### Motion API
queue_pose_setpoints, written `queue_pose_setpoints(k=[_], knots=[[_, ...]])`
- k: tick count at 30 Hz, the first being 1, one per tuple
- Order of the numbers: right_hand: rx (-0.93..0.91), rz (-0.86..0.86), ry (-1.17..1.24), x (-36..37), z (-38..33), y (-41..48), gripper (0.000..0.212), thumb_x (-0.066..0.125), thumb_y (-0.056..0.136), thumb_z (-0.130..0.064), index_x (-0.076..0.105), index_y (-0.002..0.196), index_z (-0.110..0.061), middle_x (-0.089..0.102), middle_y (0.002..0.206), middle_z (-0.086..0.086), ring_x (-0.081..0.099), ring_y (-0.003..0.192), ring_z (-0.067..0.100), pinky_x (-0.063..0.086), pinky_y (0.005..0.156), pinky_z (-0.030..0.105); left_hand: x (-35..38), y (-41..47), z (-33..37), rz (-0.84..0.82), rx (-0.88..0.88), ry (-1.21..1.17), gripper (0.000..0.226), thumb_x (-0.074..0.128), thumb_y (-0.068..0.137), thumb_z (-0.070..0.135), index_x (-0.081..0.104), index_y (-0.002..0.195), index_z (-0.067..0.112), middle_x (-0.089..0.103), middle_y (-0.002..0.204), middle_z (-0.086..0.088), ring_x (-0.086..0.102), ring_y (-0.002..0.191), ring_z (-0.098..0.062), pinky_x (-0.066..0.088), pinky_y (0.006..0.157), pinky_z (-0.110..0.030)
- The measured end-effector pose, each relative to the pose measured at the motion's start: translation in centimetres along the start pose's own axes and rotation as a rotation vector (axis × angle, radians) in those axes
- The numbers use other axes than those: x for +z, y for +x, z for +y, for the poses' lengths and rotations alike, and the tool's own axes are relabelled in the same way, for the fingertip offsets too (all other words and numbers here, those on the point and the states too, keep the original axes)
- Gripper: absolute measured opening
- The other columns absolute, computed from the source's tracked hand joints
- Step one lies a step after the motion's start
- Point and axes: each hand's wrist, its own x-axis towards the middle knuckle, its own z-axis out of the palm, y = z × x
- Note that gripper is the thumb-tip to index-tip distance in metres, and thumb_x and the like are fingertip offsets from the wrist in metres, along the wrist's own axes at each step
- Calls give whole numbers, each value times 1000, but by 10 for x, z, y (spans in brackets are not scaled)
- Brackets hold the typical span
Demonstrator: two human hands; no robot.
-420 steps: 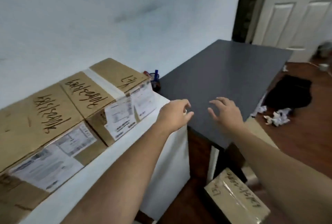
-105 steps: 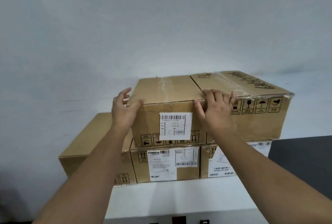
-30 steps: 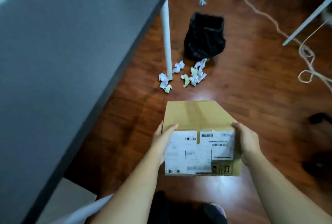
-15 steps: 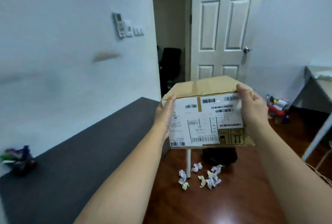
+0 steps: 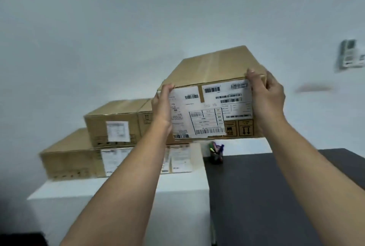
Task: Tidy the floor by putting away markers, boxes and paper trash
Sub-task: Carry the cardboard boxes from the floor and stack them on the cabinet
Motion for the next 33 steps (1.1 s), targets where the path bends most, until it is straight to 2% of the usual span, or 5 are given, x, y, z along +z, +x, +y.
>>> queue_pose_setpoints(k=[6, 12, 15, 26, 33], knots=[[-16, -212, 188, 218, -18, -55, 69, 56, 72, -62, 55, 132, -28, 67, 121, -7, 63, 107, 9, 50, 98, 37, -205, 55, 70, 220, 144, 65, 18, 56, 86, 38, 57, 89, 20, 64, 74, -2, 61, 66, -18, 50, 70, -32], [14, -412, 335, 389, -35, -98, 57, 57, 87, -49, 45, 140, -29, 57, 97, -21, 53, 82, -12, 45, 72, 12, -362, 108, 126, 402, 221, 142, 36, 56, 73, 44, 59, 99, 18, 67, 84, -6, 63, 72, -22, 49, 71, -35], [49, -498, 379, 450, -31, -114, 57, 56, 88, -48, 42, 141, -30, 57, 96, -22, 52, 80, -13, 43, 70, 10, -414, 131, 137, 475, 262, 171, 20, 56, 81, 36, 59, 89, 19, 64, 75, -1, 61, 65, -17, 47, 67, -32], [115, -640, 421, 590, 35, -131, 53, 56, 87, -51, 46, 136, -33, 59, 113, -13, 59, 109, 11, 46, 98, 32, -512, 192, 107, 618, 230, 291, 16, 57, 78, 38, 60, 83, 23, 59, 93, -12, 57, 82, -24, 45, 73, -36], [193, -621, 322, 637, 87, -143, 59, 49, 92, -48, 31, 146, -33, 50, 133, -7, 46, 115, 10, 35, 103, 29, -564, 241, 62, 546, 62, 335, 51, 63, 58, 51, 63, 97, 18, 63, 93, -15, 60, 84, -28, 47, 79, -41]])
